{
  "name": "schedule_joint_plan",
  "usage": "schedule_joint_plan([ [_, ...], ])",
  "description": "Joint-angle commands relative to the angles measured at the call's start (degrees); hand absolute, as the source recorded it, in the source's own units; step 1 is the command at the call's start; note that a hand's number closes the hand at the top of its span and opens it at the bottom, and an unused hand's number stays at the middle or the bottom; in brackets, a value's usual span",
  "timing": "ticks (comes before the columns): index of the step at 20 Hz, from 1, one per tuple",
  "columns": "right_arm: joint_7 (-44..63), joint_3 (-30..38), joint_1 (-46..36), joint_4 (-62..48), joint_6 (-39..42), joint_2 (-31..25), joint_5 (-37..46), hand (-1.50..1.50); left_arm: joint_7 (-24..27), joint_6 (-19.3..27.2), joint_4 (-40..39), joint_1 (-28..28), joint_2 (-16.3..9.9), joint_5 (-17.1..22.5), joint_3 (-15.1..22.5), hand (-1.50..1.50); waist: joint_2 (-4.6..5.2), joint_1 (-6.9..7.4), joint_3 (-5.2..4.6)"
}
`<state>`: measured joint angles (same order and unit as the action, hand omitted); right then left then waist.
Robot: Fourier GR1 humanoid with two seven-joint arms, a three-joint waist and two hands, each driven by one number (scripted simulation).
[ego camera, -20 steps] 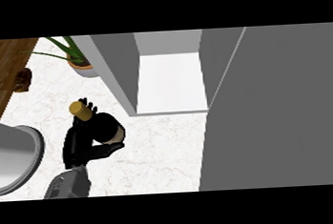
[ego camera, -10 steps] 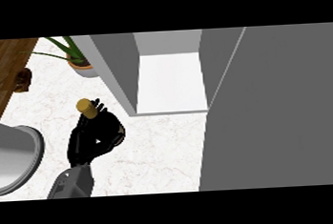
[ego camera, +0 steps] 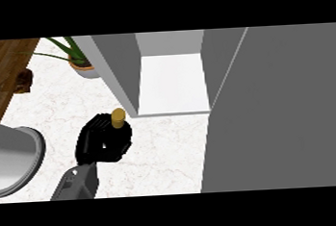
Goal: Pick up the wine, place it into the cabinet and close the cabinet
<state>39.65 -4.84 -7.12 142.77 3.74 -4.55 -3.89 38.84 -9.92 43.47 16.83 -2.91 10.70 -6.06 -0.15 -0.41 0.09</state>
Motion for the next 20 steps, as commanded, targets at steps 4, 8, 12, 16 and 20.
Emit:
schedule_joint_plan([
  [4,1.52,-0.29,1.16,5.30,-0.64,0.84,-2.19,-1.50,-0.55,-0.89,9.24,-8.70,-4.86,-2.36,2.19,1.50,-0.10,0.77,-0.06],
  [8,5.49,-0.69,0.16,7.50,-1.34,0.46,-2.15,-1.50,-2.04,-5.04,11.70,-9.79,-8.47,0.71,-0.45,1.50,-0.01,0.49,-0.10],
  [12,2.11,-0.47,1.61,5.31,0.05,0.58,-2.47,-1.50,1.80,-2.22,13.30,-9.49,-8.54,-1.13,-0.92,1.50,0.03,0.38,-0.08],
  [16,0.27,-0.90,4.31,6.10,0.74,1.11,-3.05,-1.50,-1.16,0.50,25.97,-15.96,-6.91,-0.78,0.46,1.50,-0.11,0.67,-0.02],
  [20,1.12,0.43,2.59,5.42,0.90,0.64,-3.95,-1.50,-3.10,-3.44,28.12,-13.68,-5.40,3.07,0.57,1.50,-0.04,0.43,-0.05],
])
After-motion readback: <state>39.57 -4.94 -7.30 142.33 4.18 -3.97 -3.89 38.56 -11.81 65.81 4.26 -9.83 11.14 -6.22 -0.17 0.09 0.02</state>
